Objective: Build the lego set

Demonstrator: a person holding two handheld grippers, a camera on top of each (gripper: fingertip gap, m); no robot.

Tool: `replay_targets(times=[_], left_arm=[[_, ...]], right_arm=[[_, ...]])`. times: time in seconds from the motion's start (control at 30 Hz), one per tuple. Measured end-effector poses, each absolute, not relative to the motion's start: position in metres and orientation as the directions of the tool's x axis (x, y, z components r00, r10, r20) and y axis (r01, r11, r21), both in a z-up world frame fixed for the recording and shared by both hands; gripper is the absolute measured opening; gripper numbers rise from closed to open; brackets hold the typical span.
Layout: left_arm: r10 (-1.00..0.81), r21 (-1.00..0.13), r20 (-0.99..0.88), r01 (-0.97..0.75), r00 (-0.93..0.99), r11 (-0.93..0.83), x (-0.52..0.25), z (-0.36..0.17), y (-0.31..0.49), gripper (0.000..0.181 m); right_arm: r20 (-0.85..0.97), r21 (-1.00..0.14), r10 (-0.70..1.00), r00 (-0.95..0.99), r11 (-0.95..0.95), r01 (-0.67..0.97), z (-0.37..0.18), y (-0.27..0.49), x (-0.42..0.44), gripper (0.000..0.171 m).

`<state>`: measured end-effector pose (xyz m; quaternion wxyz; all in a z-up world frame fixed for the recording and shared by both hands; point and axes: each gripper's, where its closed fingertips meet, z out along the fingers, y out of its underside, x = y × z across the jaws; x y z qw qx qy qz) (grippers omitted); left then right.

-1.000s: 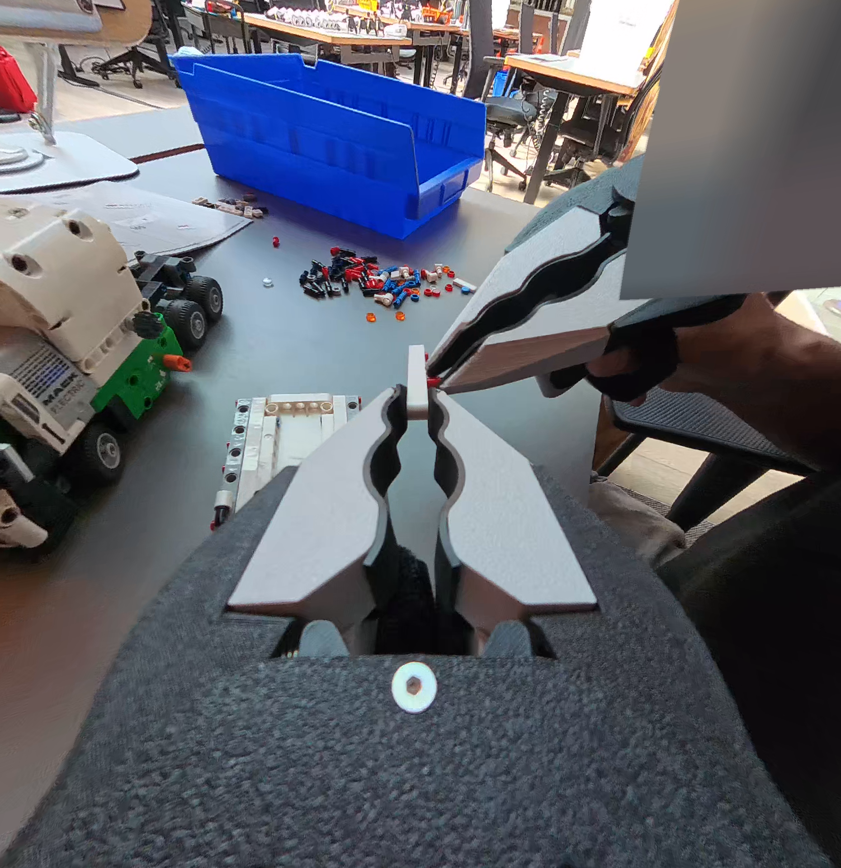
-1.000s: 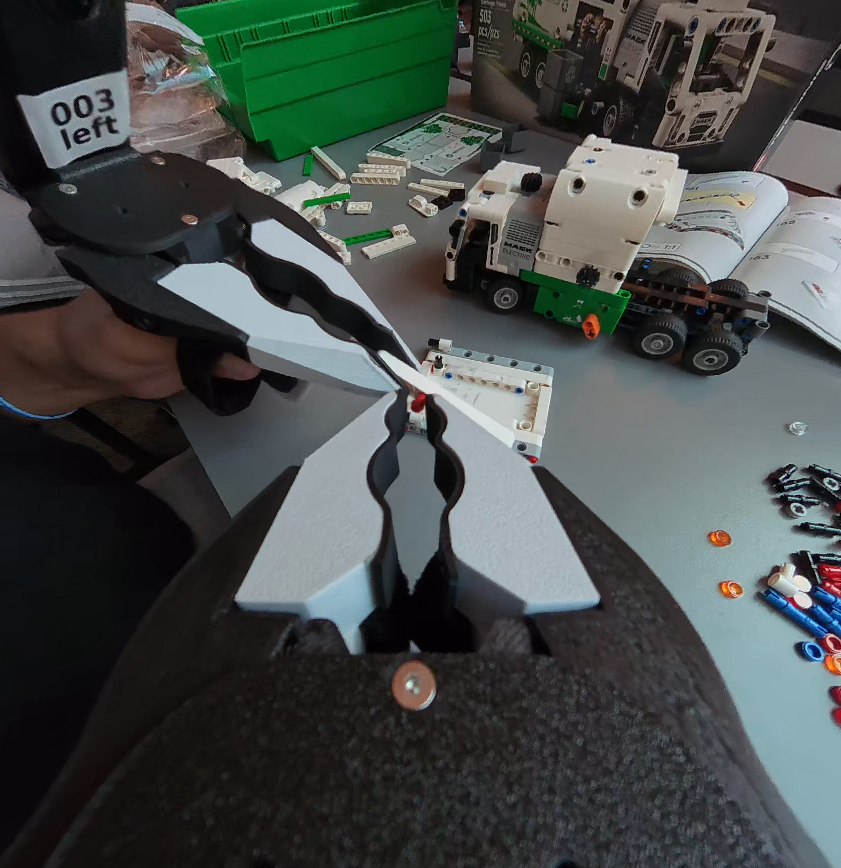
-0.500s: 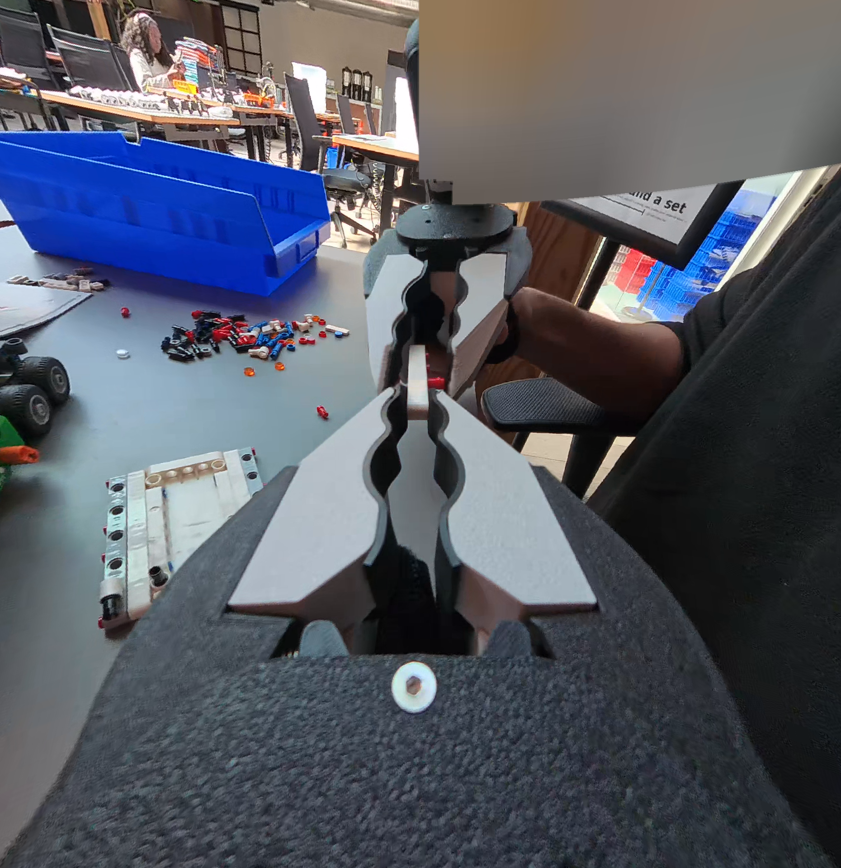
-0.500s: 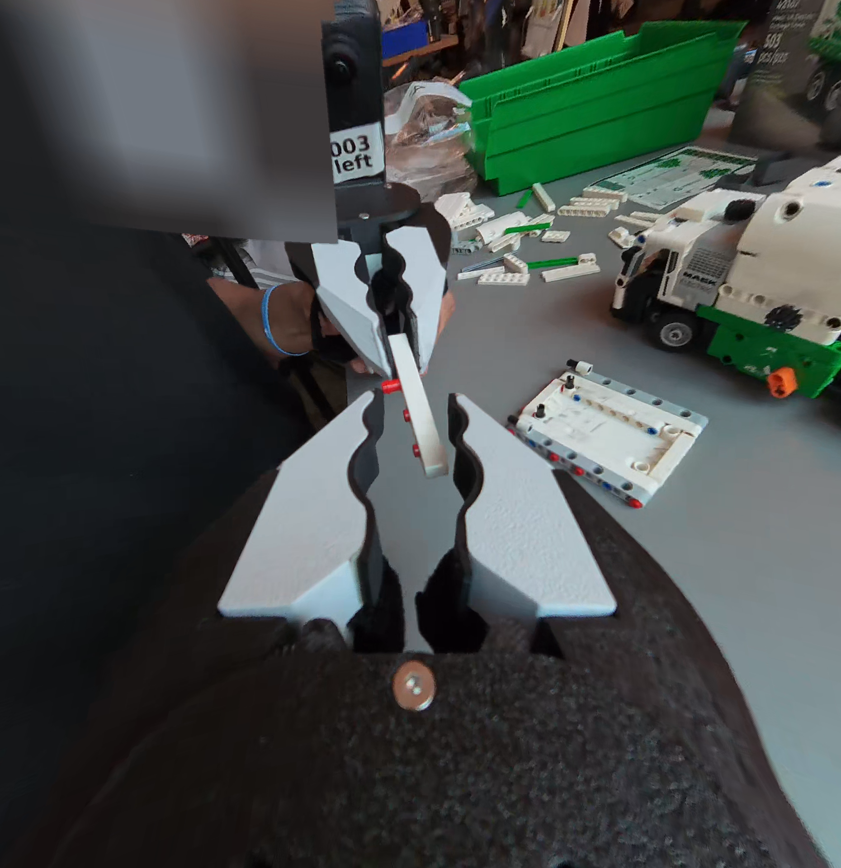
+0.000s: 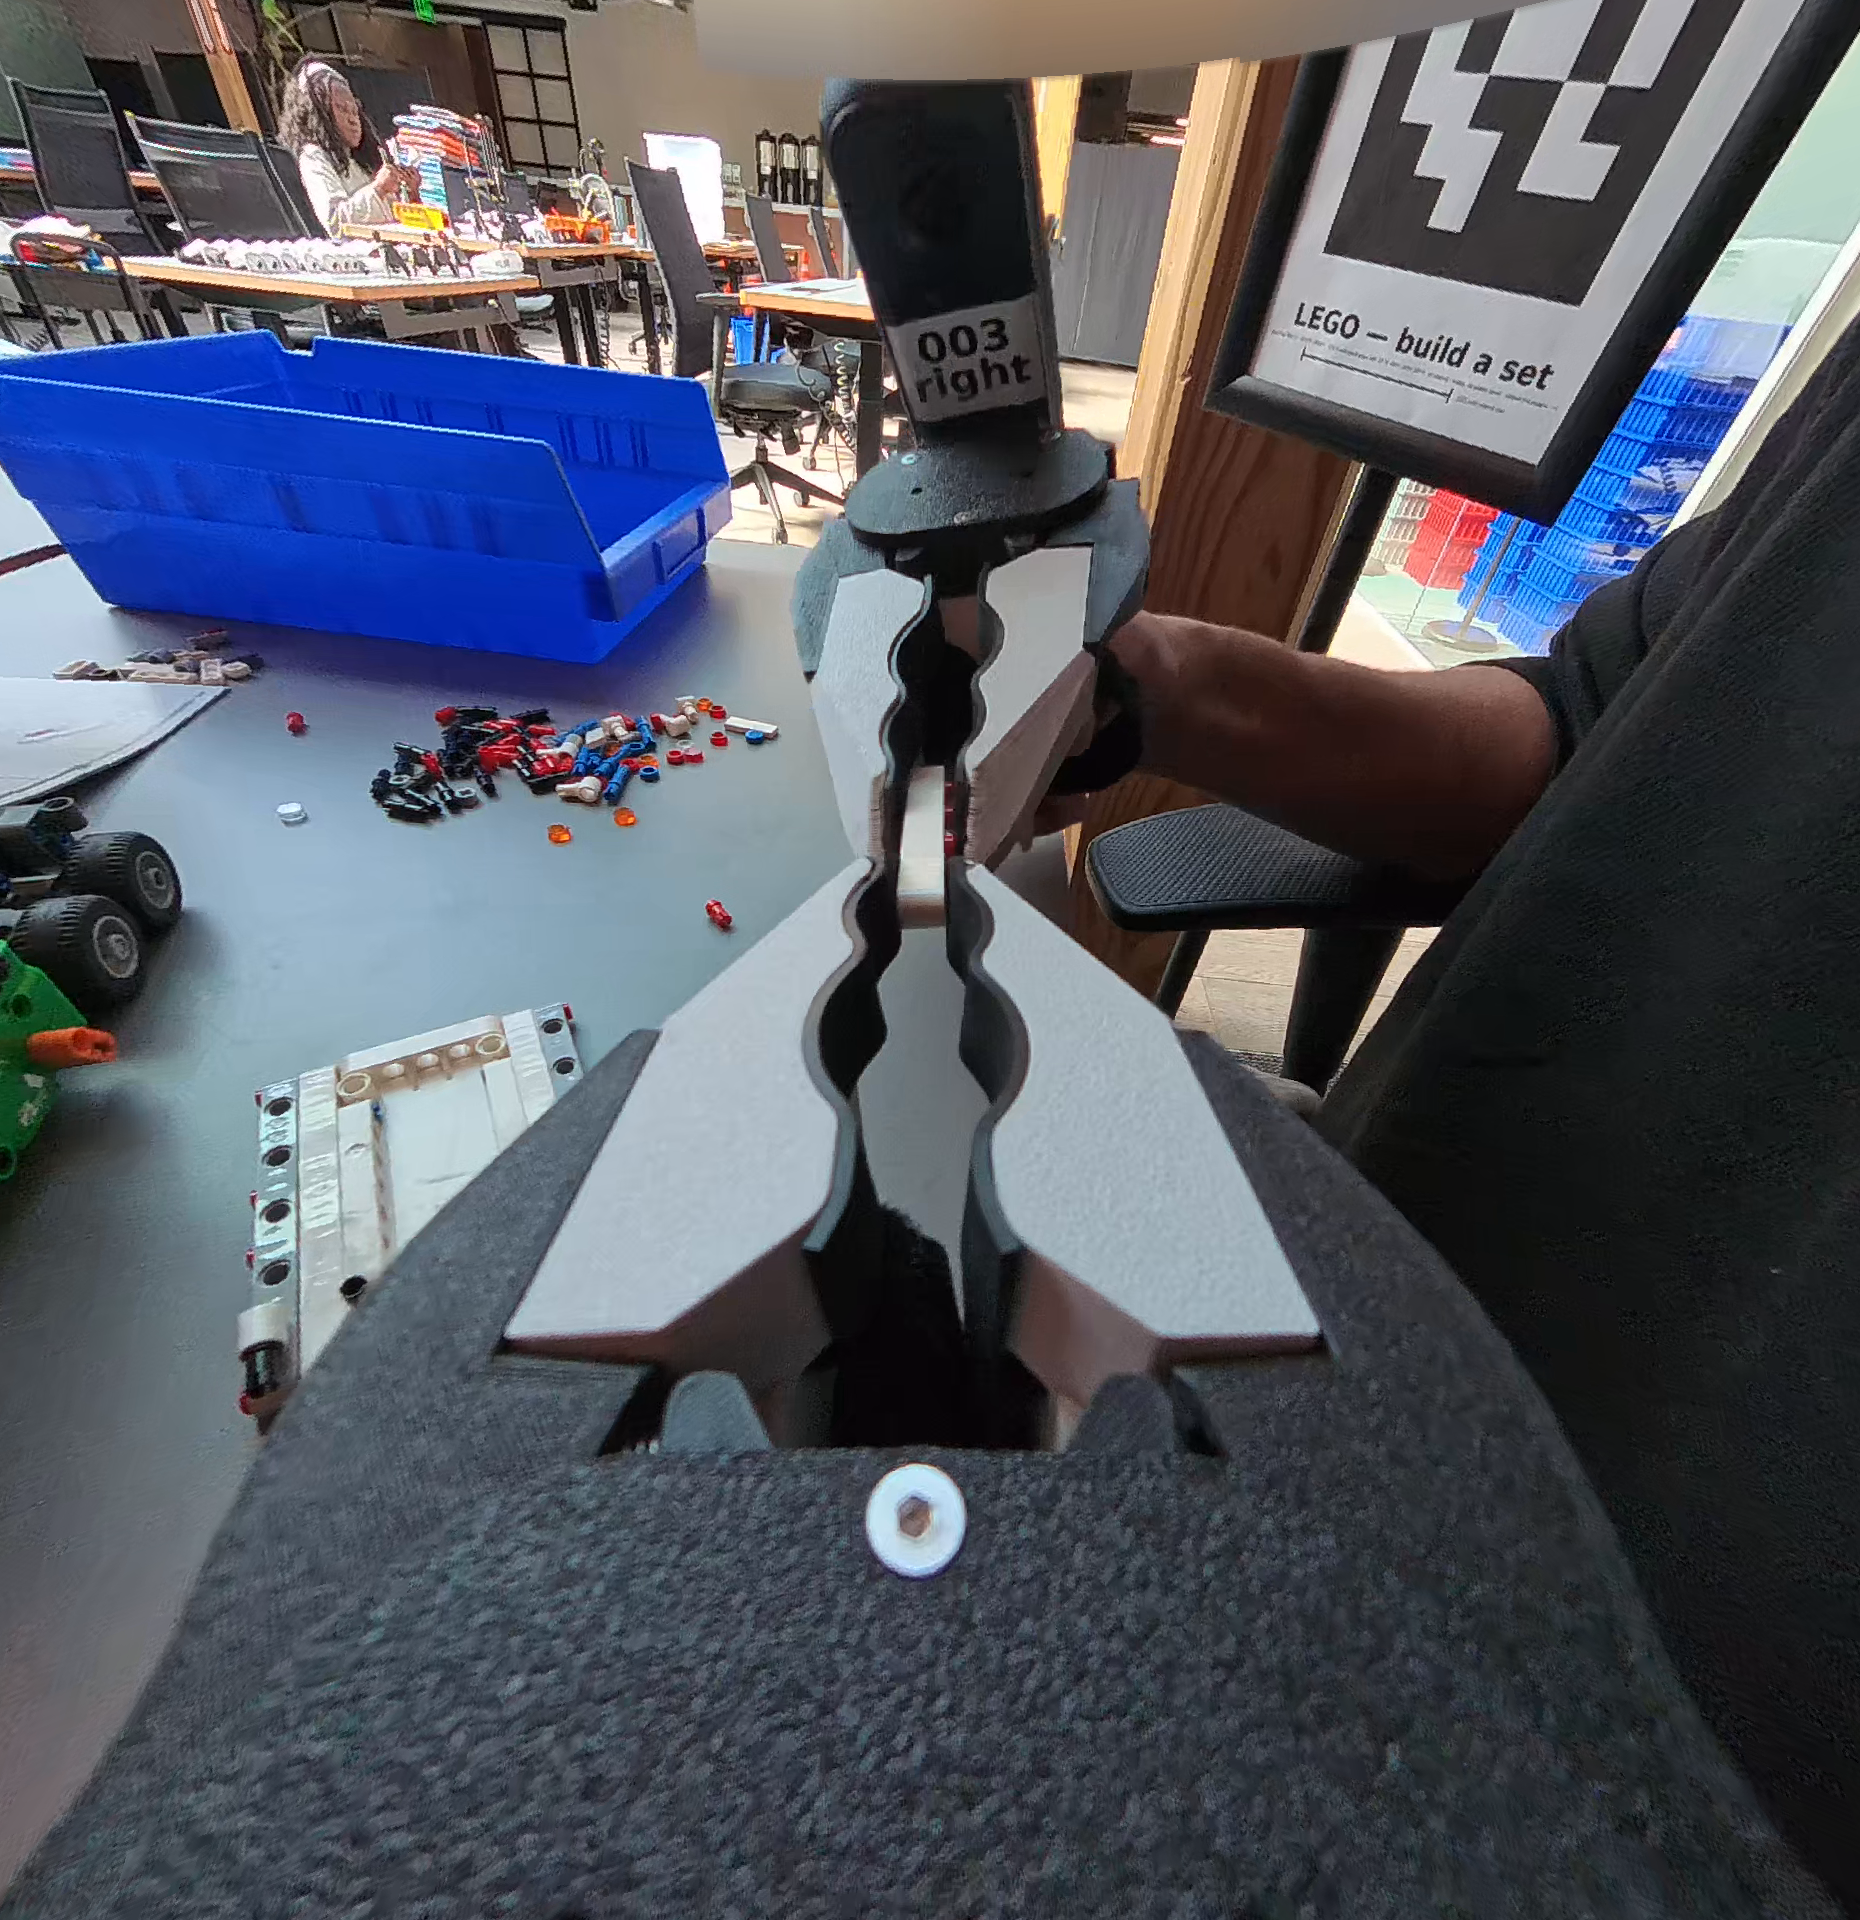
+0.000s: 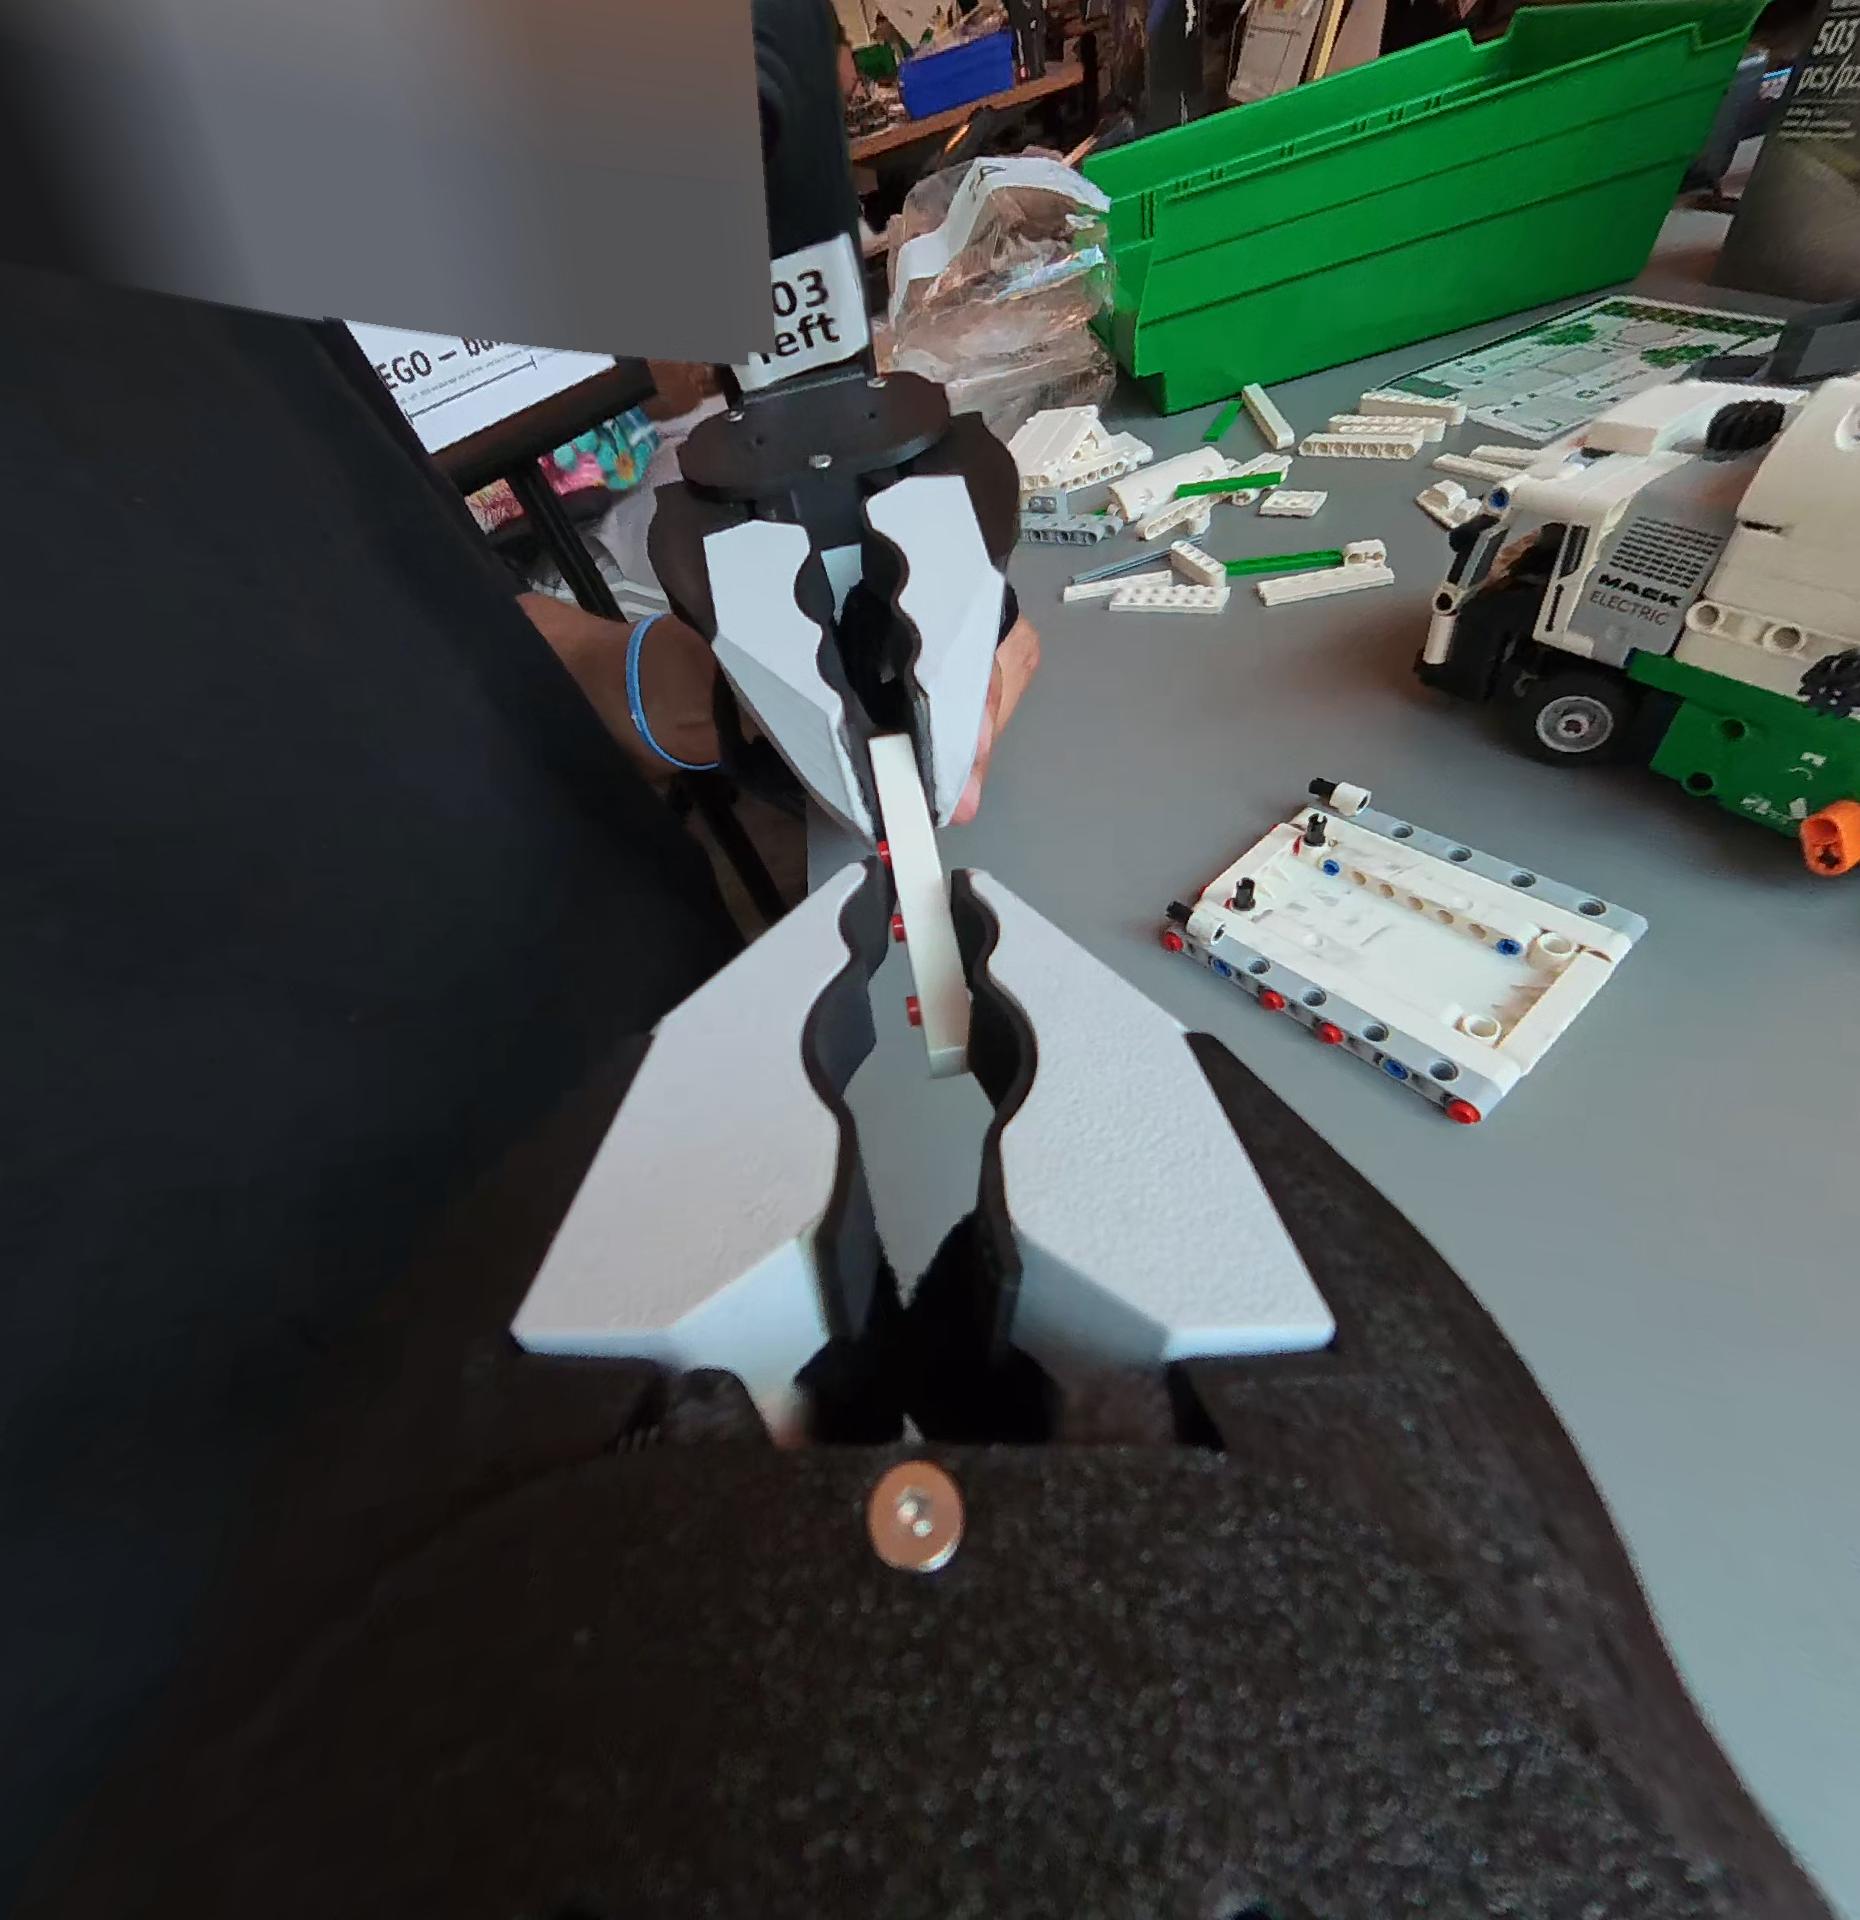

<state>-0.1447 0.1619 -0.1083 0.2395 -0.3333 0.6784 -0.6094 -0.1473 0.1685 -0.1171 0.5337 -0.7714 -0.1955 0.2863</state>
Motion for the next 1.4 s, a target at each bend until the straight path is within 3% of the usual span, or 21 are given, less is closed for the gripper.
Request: replay_targets(times=[0.37, 0.5, 0.97, 1.4], left_arm=[[-0.751, -0.974, 0.219, -0.188, -0.623, -0.128, -0.134, -0.098, 0.182, 0.006], [-0.734, -0.96, 0.28, -0.205, -0.619, -0.193, -0.132, -0.095, 0.189, 0.006], [-0.697, -0.919, 0.386, -0.188, -0.604, -0.346, -0.133, -0.084, 0.209, 0.007], [-0.66, -0.906, 0.417, -0.227, -0.624, -0.358, -0.134, -0.086, 0.201, 0.011]], right_arm=[[-0.338, -0.939, 0.553, 0.762, -0.249, -0.237, -0.1, 0.177, -0.122, 0.022], [-0.388, -0.922, 0.563, 0.73, -0.239, -0.305, -0.1, 0.178, -0.116, 0.015], [-0.462, -0.886, 0.577, 0.673, -0.282, -0.367, -0.098, 0.173, -0.111, 0.008], [-0.434, -0.9, 0.599, 0.673, -0.248, -0.359, -0.093, 0.17, -0.113, 0.008]])
